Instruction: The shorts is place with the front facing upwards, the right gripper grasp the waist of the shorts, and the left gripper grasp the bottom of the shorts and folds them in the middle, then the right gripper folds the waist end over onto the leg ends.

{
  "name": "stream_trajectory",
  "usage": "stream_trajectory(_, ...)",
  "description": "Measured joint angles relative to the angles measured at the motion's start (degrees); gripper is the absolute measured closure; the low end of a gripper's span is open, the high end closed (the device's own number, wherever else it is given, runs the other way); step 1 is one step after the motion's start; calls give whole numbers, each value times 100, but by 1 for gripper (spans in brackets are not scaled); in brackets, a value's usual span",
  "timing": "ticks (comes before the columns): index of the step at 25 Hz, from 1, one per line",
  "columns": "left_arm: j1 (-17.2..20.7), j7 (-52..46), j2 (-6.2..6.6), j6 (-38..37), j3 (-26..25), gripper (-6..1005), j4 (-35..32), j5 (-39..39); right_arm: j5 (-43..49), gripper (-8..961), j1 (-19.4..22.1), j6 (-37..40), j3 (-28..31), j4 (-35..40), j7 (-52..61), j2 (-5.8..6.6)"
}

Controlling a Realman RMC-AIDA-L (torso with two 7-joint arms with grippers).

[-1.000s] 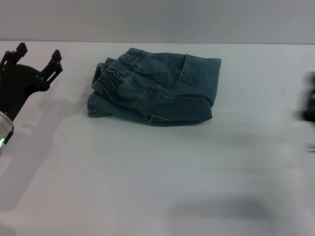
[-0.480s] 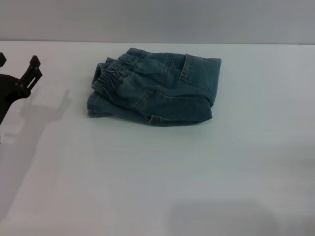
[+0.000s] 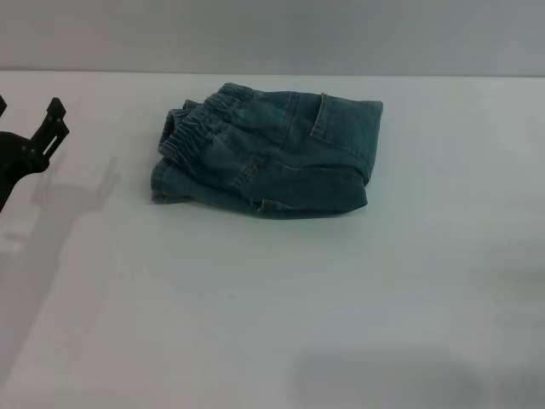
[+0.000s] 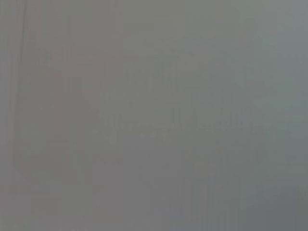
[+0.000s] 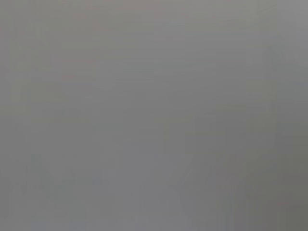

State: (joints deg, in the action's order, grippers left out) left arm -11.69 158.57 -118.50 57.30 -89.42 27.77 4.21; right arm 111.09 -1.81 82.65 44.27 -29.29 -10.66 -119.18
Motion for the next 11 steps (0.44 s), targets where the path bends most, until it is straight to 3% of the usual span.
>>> stream_trajectory(11,59,4,12,72,-14,155,-26,1,-9,311,-129,-8,-149,68,3,-7)
